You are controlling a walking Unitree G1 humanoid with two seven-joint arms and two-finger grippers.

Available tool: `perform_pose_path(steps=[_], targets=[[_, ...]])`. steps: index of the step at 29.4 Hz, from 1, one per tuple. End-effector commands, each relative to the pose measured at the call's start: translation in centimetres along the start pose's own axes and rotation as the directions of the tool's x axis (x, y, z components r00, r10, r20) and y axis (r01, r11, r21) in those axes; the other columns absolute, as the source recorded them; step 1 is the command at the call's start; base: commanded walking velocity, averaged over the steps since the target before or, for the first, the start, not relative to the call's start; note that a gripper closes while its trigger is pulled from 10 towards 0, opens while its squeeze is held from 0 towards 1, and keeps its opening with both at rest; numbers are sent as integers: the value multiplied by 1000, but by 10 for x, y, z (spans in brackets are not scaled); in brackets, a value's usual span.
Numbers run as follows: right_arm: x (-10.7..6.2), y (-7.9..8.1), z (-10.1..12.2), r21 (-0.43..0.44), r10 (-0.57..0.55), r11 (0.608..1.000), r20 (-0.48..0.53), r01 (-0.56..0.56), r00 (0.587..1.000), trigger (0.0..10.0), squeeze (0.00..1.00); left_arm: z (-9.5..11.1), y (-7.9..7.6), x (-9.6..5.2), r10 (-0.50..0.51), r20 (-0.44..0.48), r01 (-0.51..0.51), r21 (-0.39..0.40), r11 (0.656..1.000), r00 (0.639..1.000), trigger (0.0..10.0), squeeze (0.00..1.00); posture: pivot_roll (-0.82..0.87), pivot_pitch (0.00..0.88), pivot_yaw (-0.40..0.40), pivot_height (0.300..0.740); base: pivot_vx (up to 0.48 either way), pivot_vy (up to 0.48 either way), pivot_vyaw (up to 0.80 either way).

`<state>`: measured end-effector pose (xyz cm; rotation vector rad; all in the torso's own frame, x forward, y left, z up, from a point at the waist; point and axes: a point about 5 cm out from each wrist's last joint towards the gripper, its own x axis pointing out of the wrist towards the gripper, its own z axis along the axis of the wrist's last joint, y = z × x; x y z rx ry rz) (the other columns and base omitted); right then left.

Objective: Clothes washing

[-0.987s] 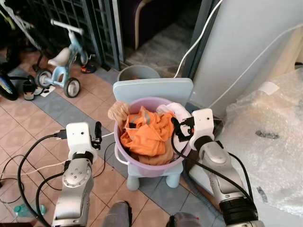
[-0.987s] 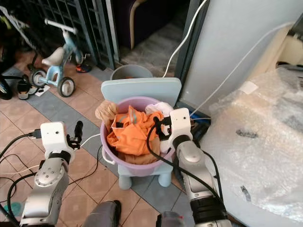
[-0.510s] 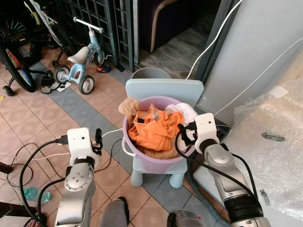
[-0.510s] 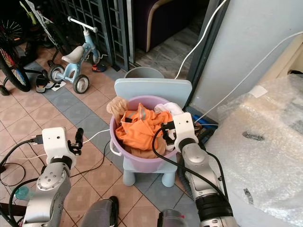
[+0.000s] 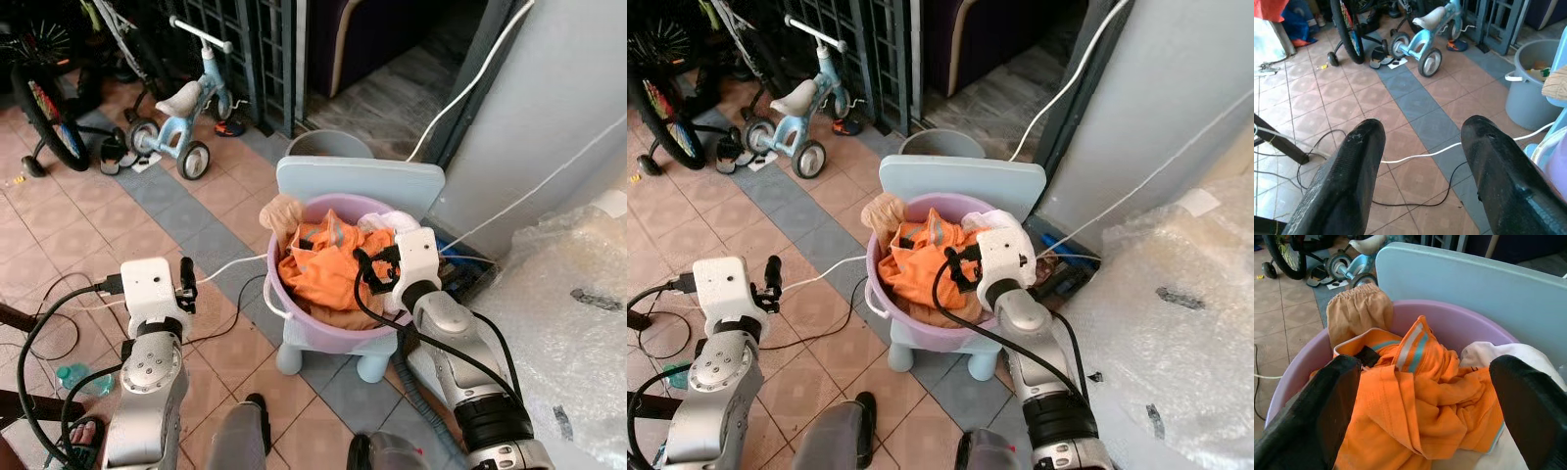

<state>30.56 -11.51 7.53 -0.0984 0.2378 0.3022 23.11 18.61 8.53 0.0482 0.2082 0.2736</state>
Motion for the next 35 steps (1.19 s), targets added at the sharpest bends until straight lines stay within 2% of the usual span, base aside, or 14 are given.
perform_pose_path(steps=[1,3,4,6,9,14,16,17,18,19,20,27,32,35], targets=[[-1,-4,-20,-10,-18,1000,-102,17,995,10000,0,5,0,-3,19,25,-19,12,1000,1000,10000,0,151,250,-20,740,0,0,0],[4,-2,-27,-7,-6,1000,-134,5,991,10000,0,8,0,-4,30,32,-30,5,1000,999,10000,0,172,259,-23,740,0,0,0],[8,2,-30,-46,9,999,-161,-17,987,10000,0,10,-1,-5,20,39,-20,4,1000,999,10000,0,190,267,-20,740,0,0,0],[10,4,-30,-55,17,998,-167,-27,986,10000,0,10,-1,-6,8,40,-8,1,1000,999,10000,0,196,272,-19,740,0,0,0],[17,5,-33,-158,14,986,-208,-48,978,10000,0,12,-2,-8,-21,30,21,-2,1000,999,10000,0,210,290,-18,740,0,0,0],[25,1,-29,-233,14,970,-210,-64,978,10000,0,10,-11,-12,-121,11,121,-1,993,993,10000,0,216,298,-24,740,0,0,0],[30,1,-27,-229,17,971,-221,-69,975,10000,0,-2,-23,-20,-235,-73,236,-1,972,969,10000,0,218,298,-30,740,0,0,0],[31,2,-26,-220,18,973,-222,-68,975,7490,0,-7,-27,-23,-283,-104,283,-14,959,954,10000,0,220,296,-33,740,0,0,0],[32,3,-26,-214,17,975,-223,-66,975,6000,0,-8,-27,-25,-302,-113,300,-28,953,947,10000,0,220,295,-34,740,0,0,0],[33,4,-26,-212,16,975,-223,-65,975,6000,0,-8,-27,-26,-308,-111,305,-39,952,945,10000,0,220,295,-34,740,0,0,0],[33,6,-29,-166,11,985,-238,-51,971,0,0,-6,-21,-25,-277,-102,276,-27,961,955,10000,0,225,295,-33,740,0,0,0],[25,13,-53,35,12,999,-323,-1,946,0,0,-6,-11,-20,-245,-114,249,14,969,963,10000,0,221,293,-31,740,0,0,0],[22,13,-58,74,11,997,-332,14,943,0,0,-6,-15,-17,-273,-125,276,2,961,954,10000,0,206,285,-37,740,0,0,0],[23,10,-55,94,4,995,-326,29,945,0,0,-9,-26,-18,-357,-147,357,-23,934,923,10000,0,196,277,-44,740,0,0,0]])
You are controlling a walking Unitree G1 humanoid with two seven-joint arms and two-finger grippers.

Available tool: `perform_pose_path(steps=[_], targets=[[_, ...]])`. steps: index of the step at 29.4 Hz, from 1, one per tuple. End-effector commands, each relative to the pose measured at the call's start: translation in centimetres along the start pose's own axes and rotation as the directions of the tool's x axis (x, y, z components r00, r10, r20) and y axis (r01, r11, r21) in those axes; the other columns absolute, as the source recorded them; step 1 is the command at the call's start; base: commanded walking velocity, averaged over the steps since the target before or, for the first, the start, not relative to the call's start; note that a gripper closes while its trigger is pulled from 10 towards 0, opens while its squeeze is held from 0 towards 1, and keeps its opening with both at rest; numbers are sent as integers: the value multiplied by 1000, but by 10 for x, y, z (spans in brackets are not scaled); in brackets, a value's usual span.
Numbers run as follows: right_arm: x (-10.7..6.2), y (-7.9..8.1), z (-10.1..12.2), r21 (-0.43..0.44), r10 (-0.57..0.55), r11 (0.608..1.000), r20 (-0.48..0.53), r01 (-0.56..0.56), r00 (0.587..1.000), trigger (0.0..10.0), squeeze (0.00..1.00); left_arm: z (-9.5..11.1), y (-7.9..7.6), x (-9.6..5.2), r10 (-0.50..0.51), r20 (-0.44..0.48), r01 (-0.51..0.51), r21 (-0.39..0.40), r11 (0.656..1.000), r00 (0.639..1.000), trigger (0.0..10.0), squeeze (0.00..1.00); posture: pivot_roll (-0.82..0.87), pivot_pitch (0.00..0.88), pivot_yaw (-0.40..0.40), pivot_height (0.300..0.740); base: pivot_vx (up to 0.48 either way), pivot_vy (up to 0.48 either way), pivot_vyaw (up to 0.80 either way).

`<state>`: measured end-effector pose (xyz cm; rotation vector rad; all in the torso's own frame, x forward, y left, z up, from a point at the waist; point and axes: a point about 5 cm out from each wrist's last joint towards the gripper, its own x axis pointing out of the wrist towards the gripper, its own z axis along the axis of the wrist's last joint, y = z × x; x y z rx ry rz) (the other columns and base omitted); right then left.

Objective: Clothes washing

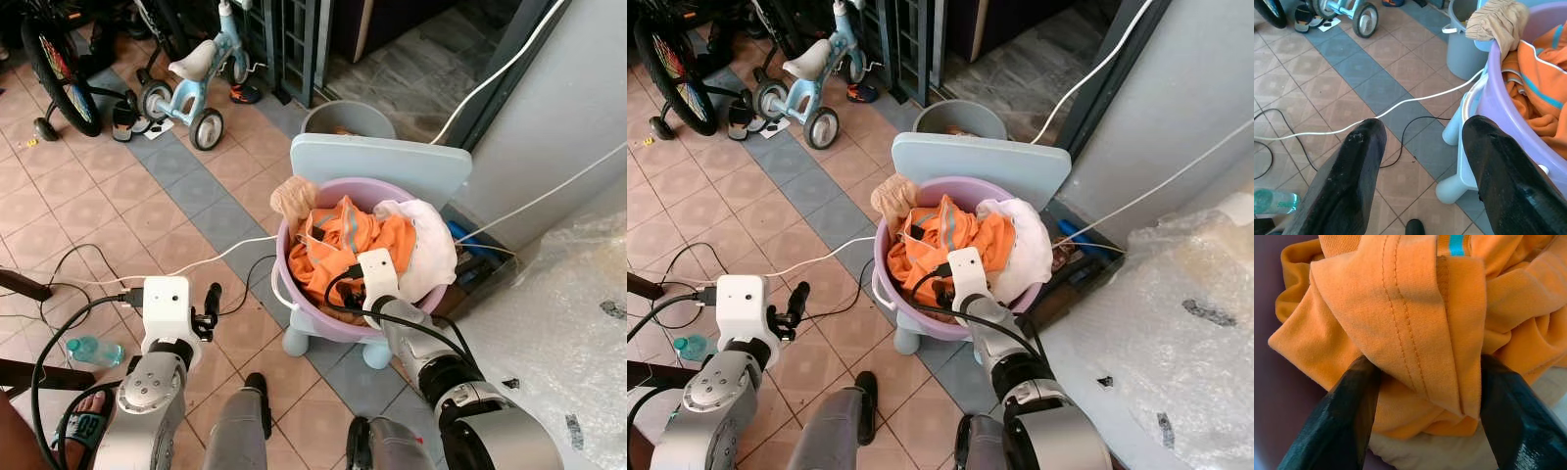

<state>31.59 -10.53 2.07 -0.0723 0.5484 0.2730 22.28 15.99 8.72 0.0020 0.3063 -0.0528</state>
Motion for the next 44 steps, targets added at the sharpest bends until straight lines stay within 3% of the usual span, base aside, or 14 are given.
perform_pose_path(steps=[1,6,14,32,34,37,39,41,42,43,44], targets=[[0,-1,-5,29,-10,1000,-26,10,1000,0,0,-13,-9,1,-81,-79,81,5,997,994,10000,0,192,272,-46,740,0,0,0],[0,-2,0,45,-12,999,-6,12,1000,0,0,-21,-26,2,-217,-138,228,63,972,966,10000,0,175,257,-47,740,0,0,0],[-2,-7,-3,105,-28,994,7,27,1000,0,0,-25,-23,6,-187,-161,198,57,979,969,10000,0,170,222,-47,740,0,0,0],[-3,-2,4,159,12,987,44,-19,999,0,0,-28,-28,14,-206,-169,221,78,972,964,10000,0,153,171,-58,740,0,0,0],[-4,-14,18,238,-26,971,98,1,995,0,0,-25,-23,15,-160,-140,173,88,981,977,10000,0,146,162,-59,740,0,0,0],[-9,-25,29,294,-63,956,155,15,986,0,0,-23,-15,14,-103,-107,111,75,991,989,10000,0,133,154,-59,740,0,0,0],[-20,-36,41,329,-82,944,249,-5,965,0,0,-24,-9,14,-46,-92,52,62,997,995,10000,0,116,147,-60,740,0,0,0],[-23,-39,44,338,-87,941,278,-13,957,0,0,-23,-8,14,-37,-85,41,52,998,996,10000,0,113,146,-60,740,0,0,0],[-34,-44,54,349,-102,937,353,-30,930,0,0,-20,-8,16,-26,-62,29,49,998,998,10000,0,99,140,-59,740,0,0,0],[-47,-48,63,308,-100,951,420,-37,902,0,0,-16,-7,19,2,-35,0,52,999,999,10000,0,92,137,-56,740,0,0,0],[-51,-49,65,288,-94,957,437,-40,895,0,0,-15,-6,20,12,-26,-11,50,999,1000,10000,0,92,137,-56,740,0,0,0]])
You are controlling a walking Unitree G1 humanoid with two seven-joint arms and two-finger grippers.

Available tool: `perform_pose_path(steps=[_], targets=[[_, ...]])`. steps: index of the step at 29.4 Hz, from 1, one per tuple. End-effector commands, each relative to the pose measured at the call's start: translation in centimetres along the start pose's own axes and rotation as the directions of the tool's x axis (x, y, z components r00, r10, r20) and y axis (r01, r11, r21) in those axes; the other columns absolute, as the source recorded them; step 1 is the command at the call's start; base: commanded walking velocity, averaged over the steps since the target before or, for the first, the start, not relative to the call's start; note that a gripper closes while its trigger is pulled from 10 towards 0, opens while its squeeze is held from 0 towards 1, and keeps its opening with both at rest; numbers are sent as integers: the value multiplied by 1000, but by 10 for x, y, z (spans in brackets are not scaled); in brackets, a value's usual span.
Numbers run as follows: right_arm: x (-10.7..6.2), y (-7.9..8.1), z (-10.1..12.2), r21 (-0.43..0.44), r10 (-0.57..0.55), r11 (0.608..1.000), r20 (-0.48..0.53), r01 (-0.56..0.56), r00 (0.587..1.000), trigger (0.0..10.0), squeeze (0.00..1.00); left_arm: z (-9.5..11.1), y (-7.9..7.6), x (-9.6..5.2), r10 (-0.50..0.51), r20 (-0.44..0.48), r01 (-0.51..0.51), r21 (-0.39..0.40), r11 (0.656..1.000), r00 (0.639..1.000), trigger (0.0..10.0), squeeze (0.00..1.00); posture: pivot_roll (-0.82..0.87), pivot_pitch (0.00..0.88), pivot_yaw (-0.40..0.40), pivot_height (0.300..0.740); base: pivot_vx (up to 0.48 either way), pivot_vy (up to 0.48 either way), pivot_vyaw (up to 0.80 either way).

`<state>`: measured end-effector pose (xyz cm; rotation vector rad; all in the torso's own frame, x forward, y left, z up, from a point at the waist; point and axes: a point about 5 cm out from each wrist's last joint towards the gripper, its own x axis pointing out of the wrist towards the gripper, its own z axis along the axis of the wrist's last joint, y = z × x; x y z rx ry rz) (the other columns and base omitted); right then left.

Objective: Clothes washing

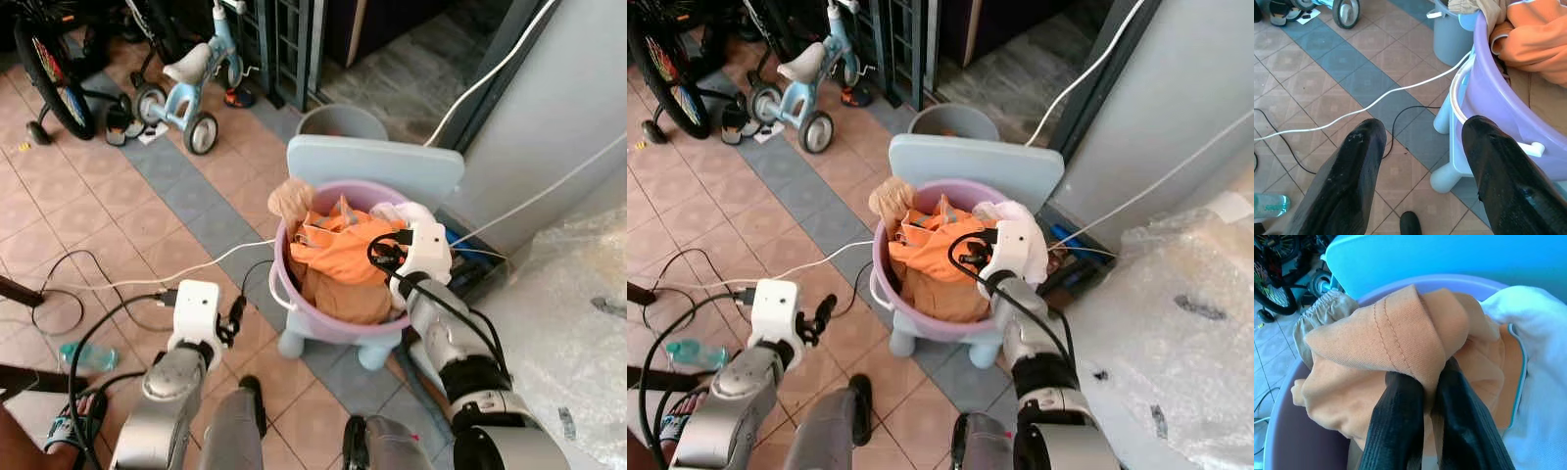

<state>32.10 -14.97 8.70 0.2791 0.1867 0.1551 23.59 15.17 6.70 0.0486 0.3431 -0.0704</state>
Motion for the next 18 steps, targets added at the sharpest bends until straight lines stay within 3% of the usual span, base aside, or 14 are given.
perform_pose_path(steps=[1,3,6,7,11,13,14,16,18], targets=[[-5,1,19,-40,38,999,75,-35,996,0,0,1,2,2,32,19,-32,-4,999,999,10000,0,83,135,-51,740,0,0,0],[-18,7,38,-128,96,989,167,-75,981,0,0,10,5,7,81,27,-79,-63,995,996,10000,0,73,134,-48,740,0,0,0],[-28,13,48,-156,114,984,192,-84,975,0,0,24,6,12,87,122,-83,-37,996,989,10000,0,56,136,-34,740,0,0,0],[-28,13,48,-156,114,984,192,-84,975,0,0,24,6,12,87,122,-83,-37,996,989,10000,0,56,136,-34,740,0,0,0],[-34,18,51,-299,120,952,154,-70,981,0,0,30,3,18,84,150,-80,-35,996,985,10000,0,23,136,9,740,0,0,0],[-35,18,52,-314,123,947,151,-70,981,0,0,31,2,19,80,151,-75,-38,996,985,10000,0,19,129,14,740,0,0,0],[-38,19,56,-369,136,927,149,-72,979,10000,0,31,-1,19,58,150,-54,-33,998,987,10000,0,17,120,19,740,0,0,0],[-41,18,57,-395,132,916,149,-63,980,10000,0,29,-3,19,40,146,-37,-25,999,988,10000,0,19,103,16,740,0,0,0],[-40,11,56,-375,59,927,164,7,985,10000,0,28,-6,21,33,153,-30,-24,999,988,10000,0,26,90,1,740,0,0,-784]])
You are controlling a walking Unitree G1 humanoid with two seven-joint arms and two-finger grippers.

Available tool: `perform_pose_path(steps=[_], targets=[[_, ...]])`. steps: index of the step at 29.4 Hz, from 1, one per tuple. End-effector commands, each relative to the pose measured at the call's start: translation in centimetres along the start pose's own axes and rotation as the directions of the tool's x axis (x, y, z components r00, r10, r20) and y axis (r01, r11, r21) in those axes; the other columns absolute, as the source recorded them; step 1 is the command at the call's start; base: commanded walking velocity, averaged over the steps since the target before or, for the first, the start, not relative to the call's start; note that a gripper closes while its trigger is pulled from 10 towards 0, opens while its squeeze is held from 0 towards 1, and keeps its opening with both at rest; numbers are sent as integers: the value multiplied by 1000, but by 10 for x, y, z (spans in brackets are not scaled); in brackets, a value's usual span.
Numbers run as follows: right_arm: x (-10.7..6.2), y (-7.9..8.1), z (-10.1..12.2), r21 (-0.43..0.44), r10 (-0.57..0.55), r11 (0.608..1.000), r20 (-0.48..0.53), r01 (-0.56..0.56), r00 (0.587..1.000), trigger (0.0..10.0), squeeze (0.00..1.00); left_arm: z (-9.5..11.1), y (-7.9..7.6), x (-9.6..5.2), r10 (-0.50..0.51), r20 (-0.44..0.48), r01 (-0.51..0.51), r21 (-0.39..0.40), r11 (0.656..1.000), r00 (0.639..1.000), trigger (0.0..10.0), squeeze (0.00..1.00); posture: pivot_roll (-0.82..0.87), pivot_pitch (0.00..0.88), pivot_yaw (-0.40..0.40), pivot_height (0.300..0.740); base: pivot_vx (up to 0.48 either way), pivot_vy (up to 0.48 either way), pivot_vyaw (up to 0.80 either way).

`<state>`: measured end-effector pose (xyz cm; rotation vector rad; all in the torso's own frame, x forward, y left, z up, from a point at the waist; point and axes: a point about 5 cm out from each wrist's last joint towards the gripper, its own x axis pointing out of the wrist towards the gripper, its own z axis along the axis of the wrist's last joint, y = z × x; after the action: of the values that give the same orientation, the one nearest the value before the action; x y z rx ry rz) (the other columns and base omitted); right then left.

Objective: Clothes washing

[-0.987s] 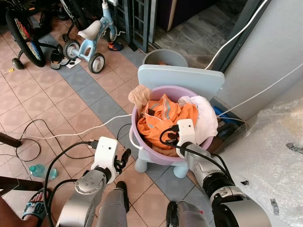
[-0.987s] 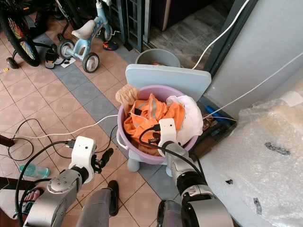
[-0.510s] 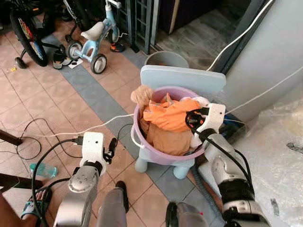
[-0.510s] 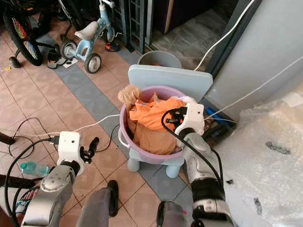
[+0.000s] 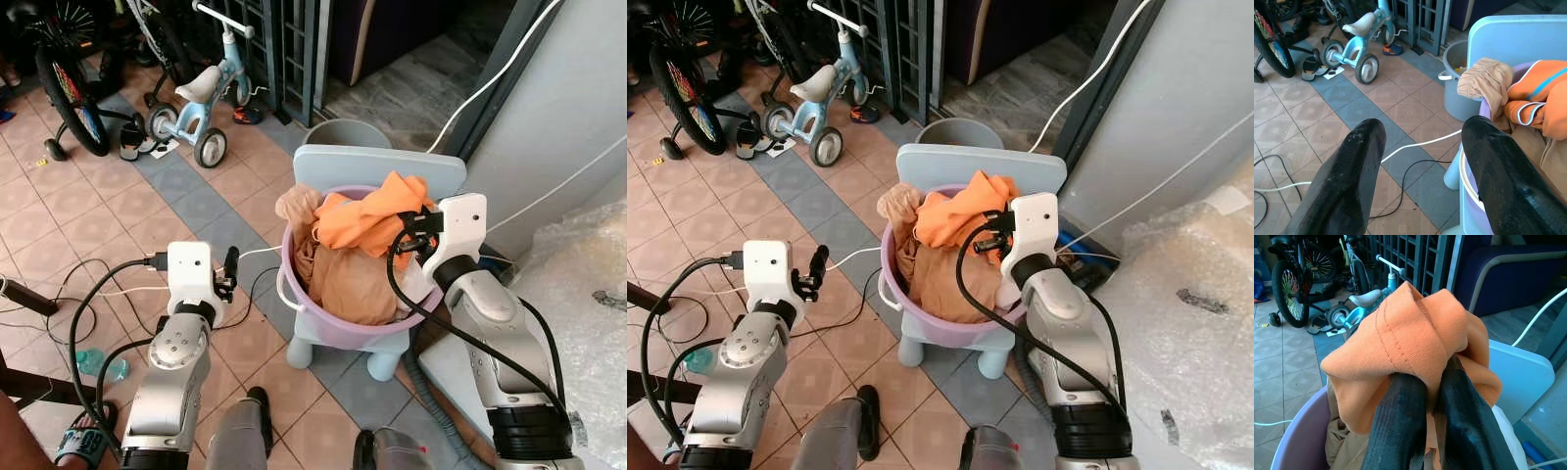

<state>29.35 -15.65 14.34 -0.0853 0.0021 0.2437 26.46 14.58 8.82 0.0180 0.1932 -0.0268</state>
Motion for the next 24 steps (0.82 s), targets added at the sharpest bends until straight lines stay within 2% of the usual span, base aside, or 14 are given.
perform_pose_path(steps=[1,4,5,8,13,16,24], targets=[[-3,-5,5,-4,-56,998,22,56,998,10000,0,-3,-3,0,-11,4,11,10,1000,1000,10000,0,26,90,1,740,0,0,-788],[-1,-10,1,41,-160,986,9,159,987,10000,0,-1,-3,2,4,19,-4,10,1000,1000,10000,0,35,85,-12,740,0,0,-788],[-2,-12,-3,47,-232,972,13,231,973,10000,0,-1,-3,2,15,23,-14,-5,1000,1000,10000,0,38,81,-24,740,0,0,-788],[-3,-12,-10,82,-292,953,-4,292,956,10000,0,-2,-4,2,17,24,-17,-12,1000,1000,10000,0,45,75,-25,740,0,0,-792],[-1,-3,-13,90,-259,962,-3,258,966,10000,0,-2,-8,2,-9,27,9,-4,1000,1000,10000,0,47,87,-9,740,0,0,-713],[2,-2,-11,85,-253,964,7,251,967,10000,0,-1,-6,4,-7,31,7,-2,1000,999,10000,0,45,98,-9,740,-172,0,0],[11,-17,-5,74,-286,956,23,284,958,10000,0,0,-6,4,7,31,-7,-4,1000,999,10000,0,47,120,-5,740,-317,0,0]])
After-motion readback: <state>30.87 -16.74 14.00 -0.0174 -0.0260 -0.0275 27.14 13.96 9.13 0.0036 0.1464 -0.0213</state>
